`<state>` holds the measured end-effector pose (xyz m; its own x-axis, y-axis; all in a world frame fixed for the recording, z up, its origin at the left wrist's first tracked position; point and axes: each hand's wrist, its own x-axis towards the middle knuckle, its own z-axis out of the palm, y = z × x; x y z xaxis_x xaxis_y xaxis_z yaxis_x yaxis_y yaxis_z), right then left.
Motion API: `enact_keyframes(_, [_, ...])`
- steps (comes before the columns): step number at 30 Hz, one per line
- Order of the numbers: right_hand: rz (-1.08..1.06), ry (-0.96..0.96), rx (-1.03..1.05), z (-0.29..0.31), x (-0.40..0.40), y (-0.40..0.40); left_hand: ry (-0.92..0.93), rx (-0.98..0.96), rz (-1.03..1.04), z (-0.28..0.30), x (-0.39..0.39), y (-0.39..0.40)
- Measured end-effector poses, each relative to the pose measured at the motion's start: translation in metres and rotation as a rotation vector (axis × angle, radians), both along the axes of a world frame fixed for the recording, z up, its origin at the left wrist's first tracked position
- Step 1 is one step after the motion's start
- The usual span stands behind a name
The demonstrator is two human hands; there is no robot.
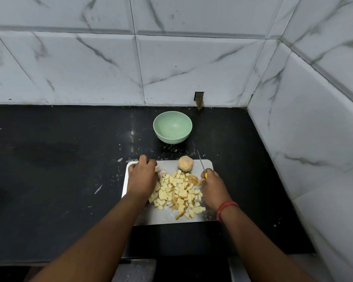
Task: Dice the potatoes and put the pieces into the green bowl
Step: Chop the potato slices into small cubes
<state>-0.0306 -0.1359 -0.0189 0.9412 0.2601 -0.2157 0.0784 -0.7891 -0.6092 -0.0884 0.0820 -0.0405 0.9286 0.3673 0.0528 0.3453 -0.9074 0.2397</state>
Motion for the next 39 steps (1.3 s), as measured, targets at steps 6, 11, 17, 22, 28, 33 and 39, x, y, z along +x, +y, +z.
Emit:
enact_keyframes(6, [0.135, 0.036, 0.023, -0.005, 0.004, 0.002, -0.042, -0.105, 0.018, 0.009, 0.005, -0.002])
enact_keyframes(11, [0.164, 0.243, 0.134, -0.001, 0.012, -0.009, -0.17, -0.3, 0.105, 0.012, 0.006, -0.016])
enact_keyframes(17, [-0.07, 0.005, 0.13, -0.005, 0.004, -0.011, -0.216, -0.394, 0.115, 0.014, 0.007, -0.03])
enact_keyframes(22, [0.055, 0.016, -0.027, -0.014, -0.019, -0.002, -0.231, -0.452, 0.149, 0.01, 0.006, -0.034])
enact_keyframes(28, [-0.024, 0.073, 0.075, -0.004, -0.016, -0.005, -0.249, -0.521, 0.165, 0.012, 0.005, -0.037])
enact_keyframes(33, [0.07, 0.227, -0.14, 0.002, -0.016, -0.016, -0.276, -0.543, 0.173, 0.011, 0.0, -0.033])
enact_keyframes(39, [0.009, 0.47, 0.176, 0.003, -0.035, -0.004, -0.276, -0.561, 0.188, 0.01, -0.002, -0.033])
